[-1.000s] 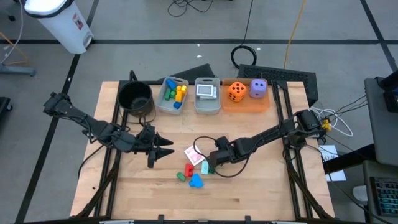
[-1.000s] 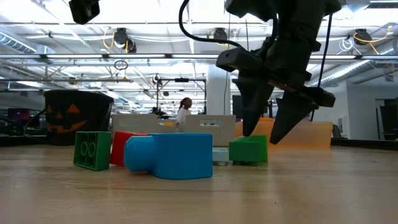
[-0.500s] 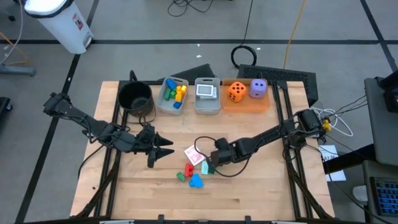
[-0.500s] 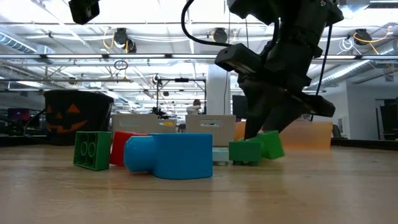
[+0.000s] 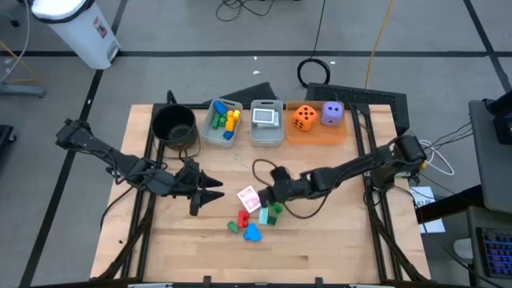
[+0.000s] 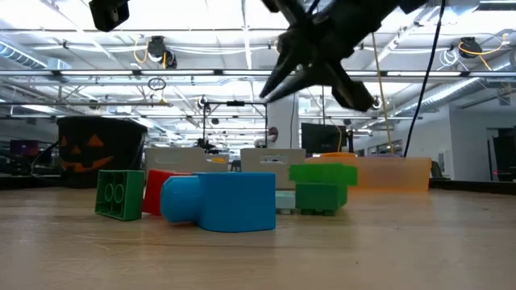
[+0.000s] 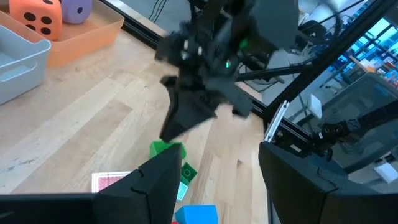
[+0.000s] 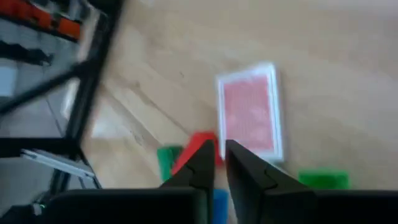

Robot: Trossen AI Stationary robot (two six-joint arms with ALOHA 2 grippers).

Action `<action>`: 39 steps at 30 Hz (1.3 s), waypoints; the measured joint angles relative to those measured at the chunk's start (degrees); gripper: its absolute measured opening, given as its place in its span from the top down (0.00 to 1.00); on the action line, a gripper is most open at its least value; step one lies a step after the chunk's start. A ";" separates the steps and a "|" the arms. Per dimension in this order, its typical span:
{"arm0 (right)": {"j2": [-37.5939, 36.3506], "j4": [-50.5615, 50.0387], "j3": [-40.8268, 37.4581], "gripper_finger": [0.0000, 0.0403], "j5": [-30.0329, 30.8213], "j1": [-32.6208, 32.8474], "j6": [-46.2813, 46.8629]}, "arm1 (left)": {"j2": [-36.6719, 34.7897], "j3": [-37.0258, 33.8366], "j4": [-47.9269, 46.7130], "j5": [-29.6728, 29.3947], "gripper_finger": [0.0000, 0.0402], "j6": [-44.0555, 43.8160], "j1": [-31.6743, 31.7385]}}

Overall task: Pick & Place Toys
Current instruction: Put the green game piece into the left gray bin

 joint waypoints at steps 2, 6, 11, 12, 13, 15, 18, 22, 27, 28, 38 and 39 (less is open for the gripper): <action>-2.14 -1.08 -0.11 0.98 0.73 -0.76 -2.46 | 0.00 0.00 0.10 0.00 0.44 0.02 0.00; -4.44 -2.14 -0.02 0.98 0.59 -2.14 -8.54 | 0.00 0.00 0.14 0.00 0.44 0.00 0.00; -4.62 -1.57 -0.11 0.94 -1.08 -2.45 -16.07 | 0.00 0.00 0.20 0.01 0.44 -0.17 0.00; -4.62 -0.58 -0.11 0.93 -2.74 -2.45 -17.74 | 0.00 0.00 0.21 0.07 0.44 -0.18 0.00; -4.62 0.15 -0.09 0.91 -4.23 -2.46 -18.94 | 0.00 0.00 0.15 0.09 0.44 -0.22 0.00; -4.65 0.33 -0.09 0.86 -5.45 -2.45 -20.17 | 0.00 0.00 0.18 0.09 0.44 -0.30 0.00; -4.60 0.24 -0.09 0.75 -5.48 -1.98 -22.05 | 0.00 0.00 0.13 0.09 0.44 -0.30 0.00; -4.60 0.20 -0.09 0.59 -5.59 -0.71 -25.58 | 0.00 0.00 0.11 0.09 0.44 -0.26 0.00; -4.60 0.22 -0.09 0.41 -5.63 0.66 -26.71 | 0.00 0.00 0.11 0.09 0.44 -0.26 0.00; -4.60 0.22 -0.09 0.38 -5.61 0.87 -26.47 | 0.00 0.00 0.11 0.07 0.44 -0.26 0.00; -4.65 3.83 -0.32 0.30 -2.57 1.41 -21.67 | 0.00 0.00 0.15 0.04 0.44 -0.52 0.00; -4.65 2.91 -0.34 0.31 -2.53 1.39 -22.10 | 0.00 0.00 0.15 0.04 0.44 -0.52 0.00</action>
